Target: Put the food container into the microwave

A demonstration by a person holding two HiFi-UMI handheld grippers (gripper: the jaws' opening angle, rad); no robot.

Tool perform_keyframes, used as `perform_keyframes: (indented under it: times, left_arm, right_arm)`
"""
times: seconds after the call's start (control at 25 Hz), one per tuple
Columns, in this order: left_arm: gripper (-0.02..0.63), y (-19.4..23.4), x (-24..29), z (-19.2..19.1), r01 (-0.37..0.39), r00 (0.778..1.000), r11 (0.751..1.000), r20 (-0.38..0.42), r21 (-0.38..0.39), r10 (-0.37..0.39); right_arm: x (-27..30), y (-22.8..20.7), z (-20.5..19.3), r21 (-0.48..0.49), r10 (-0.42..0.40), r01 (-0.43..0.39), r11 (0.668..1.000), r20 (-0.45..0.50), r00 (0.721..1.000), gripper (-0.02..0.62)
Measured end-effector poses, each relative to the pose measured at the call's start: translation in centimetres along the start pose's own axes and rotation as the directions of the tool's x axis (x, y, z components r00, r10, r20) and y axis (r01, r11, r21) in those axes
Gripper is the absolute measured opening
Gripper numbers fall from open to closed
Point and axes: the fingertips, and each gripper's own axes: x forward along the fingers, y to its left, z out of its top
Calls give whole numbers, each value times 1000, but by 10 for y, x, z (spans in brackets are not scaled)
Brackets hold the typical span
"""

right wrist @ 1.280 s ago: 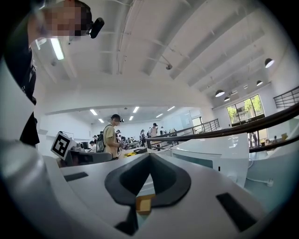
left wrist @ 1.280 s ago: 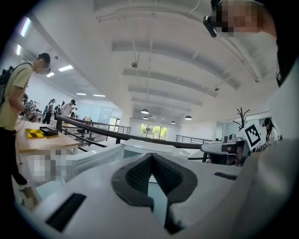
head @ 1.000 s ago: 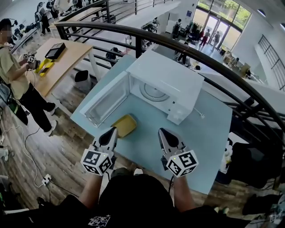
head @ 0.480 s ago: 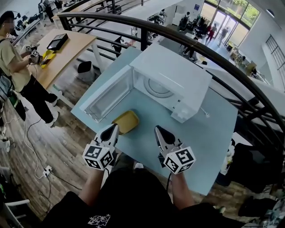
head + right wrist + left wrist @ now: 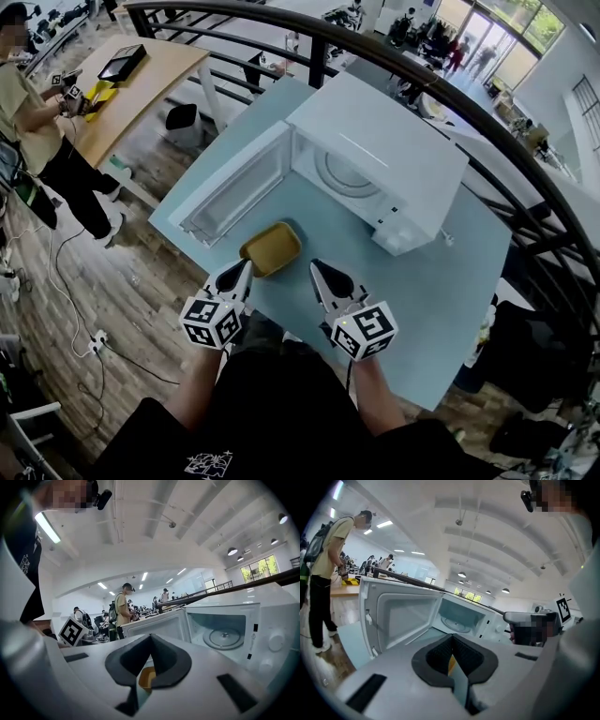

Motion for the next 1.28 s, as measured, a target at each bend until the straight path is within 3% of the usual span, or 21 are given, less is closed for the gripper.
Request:
perform_keyframes:
  times: [0.64,1.28]
  left_arm:
    - [8,60,26,-54,-71,995,978,-84,-196,55]
    - [8,102,36,-99,-124,987,885,-146,-448,64]
  right_arm:
    - [57,3,-50,21,35,-32,999,-123,992,6]
    - [95,15,-90,2,66,-68,998,-229,971,6]
